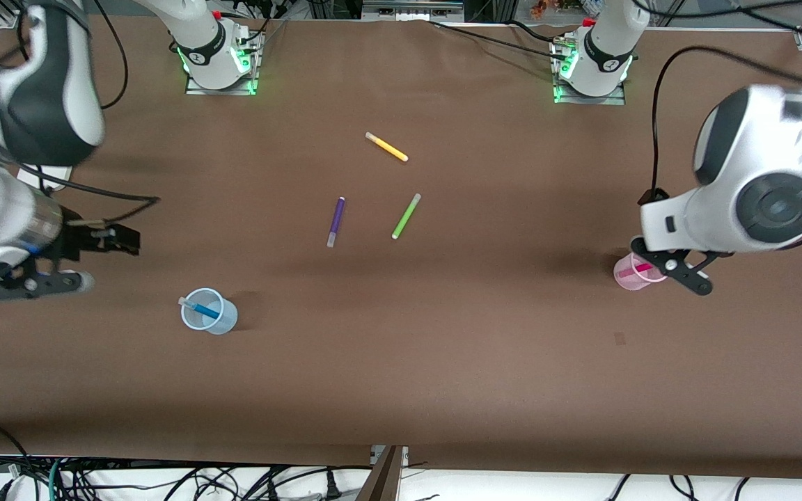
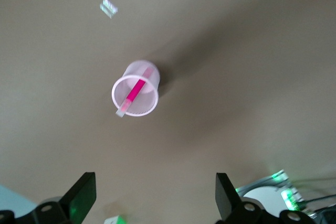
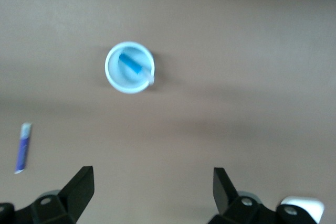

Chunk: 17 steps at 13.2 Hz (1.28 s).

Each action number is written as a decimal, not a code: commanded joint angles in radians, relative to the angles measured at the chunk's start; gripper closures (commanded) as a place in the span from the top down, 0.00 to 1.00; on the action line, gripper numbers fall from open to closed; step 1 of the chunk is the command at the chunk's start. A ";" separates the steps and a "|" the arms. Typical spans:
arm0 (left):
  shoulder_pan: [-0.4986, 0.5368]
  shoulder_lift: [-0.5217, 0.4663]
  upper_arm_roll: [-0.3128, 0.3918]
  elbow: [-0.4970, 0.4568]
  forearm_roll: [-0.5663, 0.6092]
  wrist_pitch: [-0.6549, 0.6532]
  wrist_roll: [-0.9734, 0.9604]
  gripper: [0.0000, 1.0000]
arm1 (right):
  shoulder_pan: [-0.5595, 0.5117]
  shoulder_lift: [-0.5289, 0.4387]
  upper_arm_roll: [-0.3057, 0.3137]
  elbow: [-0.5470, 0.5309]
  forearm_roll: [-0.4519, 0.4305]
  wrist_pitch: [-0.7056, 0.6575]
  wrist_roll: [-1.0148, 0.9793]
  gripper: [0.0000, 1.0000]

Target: Place pink and blue markers in matching cups

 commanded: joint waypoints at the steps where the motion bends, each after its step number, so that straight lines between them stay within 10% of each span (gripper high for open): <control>1: 0.012 -0.084 0.036 0.019 -0.100 0.009 -0.039 1.00 | -0.101 -0.189 0.124 -0.202 0.004 -0.006 0.081 1.00; 7: 0.050 -0.471 0.116 -0.472 -0.249 0.392 -0.288 1.00 | -0.197 -0.333 0.185 -0.277 -0.023 -0.035 0.067 1.00; 17: 0.055 -0.442 0.111 -0.438 -0.254 0.353 -0.353 1.00 | -0.228 -0.307 0.181 -0.219 -0.030 -0.118 0.069 1.00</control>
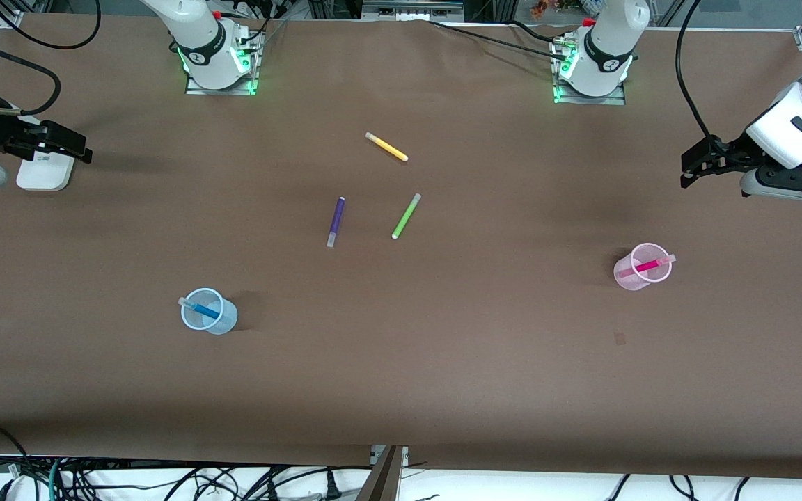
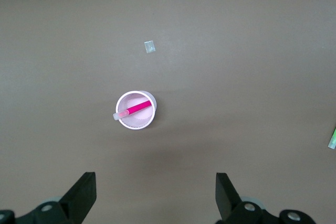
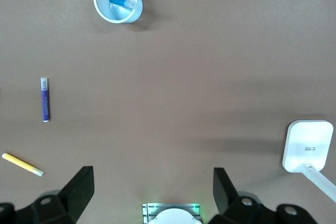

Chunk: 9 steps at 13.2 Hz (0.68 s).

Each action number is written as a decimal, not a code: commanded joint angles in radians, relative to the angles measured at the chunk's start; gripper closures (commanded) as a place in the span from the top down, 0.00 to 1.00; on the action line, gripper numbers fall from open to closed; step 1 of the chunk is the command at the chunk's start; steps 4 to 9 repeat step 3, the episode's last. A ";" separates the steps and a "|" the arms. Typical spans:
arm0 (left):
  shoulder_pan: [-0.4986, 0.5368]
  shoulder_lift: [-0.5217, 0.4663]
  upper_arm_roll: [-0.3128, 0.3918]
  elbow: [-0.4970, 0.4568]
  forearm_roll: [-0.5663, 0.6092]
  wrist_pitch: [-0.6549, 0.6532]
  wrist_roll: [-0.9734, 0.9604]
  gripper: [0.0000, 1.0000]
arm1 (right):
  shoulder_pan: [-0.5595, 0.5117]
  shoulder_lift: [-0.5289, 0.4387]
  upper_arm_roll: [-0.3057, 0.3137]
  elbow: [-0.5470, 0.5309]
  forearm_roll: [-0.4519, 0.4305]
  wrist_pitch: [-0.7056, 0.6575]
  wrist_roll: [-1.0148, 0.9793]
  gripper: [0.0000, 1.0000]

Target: Place pink and blue markers in matching cups

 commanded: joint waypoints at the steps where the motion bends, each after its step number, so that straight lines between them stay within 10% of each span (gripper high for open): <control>1: 0.002 -0.002 -0.003 0.019 -0.022 -0.017 -0.006 1.00 | -0.016 0.019 0.017 0.034 -0.016 -0.005 0.006 1.00; 9: 0.002 0.003 -0.003 0.018 -0.022 -0.024 -0.005 1.00 | -0.016 0.033 0.017 0.049 -0.027 -0.008 0.004 1.00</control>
